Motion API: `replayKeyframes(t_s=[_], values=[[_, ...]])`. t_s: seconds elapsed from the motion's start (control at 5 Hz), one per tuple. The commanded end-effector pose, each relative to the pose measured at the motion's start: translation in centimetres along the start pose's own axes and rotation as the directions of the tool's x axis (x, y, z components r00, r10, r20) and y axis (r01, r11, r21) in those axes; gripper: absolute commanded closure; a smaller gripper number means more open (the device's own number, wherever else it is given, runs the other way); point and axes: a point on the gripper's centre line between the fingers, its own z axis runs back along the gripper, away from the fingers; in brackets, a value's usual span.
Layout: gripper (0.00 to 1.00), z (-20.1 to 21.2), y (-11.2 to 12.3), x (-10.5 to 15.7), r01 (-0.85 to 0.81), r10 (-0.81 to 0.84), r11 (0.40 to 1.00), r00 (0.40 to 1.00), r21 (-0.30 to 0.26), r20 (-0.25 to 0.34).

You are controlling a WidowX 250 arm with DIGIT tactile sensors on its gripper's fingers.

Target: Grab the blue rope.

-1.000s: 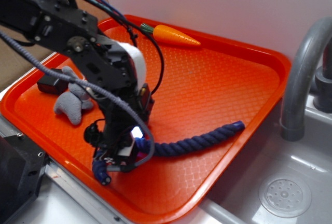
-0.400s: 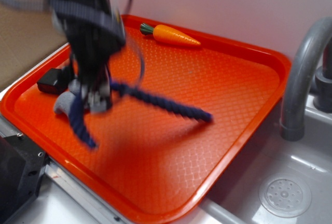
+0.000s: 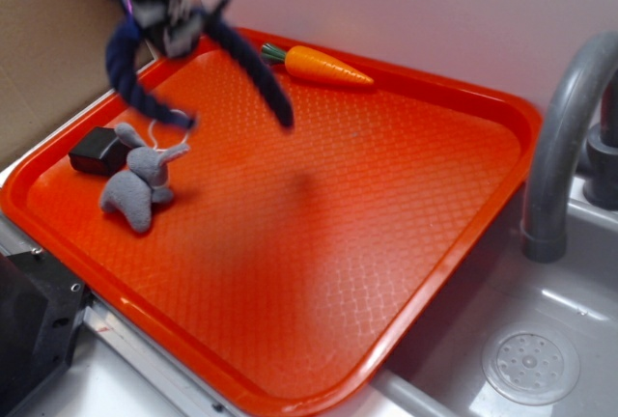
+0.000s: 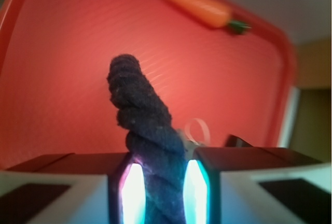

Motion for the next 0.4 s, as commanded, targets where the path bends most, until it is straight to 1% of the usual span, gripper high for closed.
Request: replayKeyframes(t_s=[0.0,0.2], values=[[1.00,4.27,1.27,0.03,-0.212,0.216,0.975,0.975,-0.062,0.060],[1.00,3.65,0.70,0.21,-0.205,0.206,0.978,0.978,-0.039,0.018]])
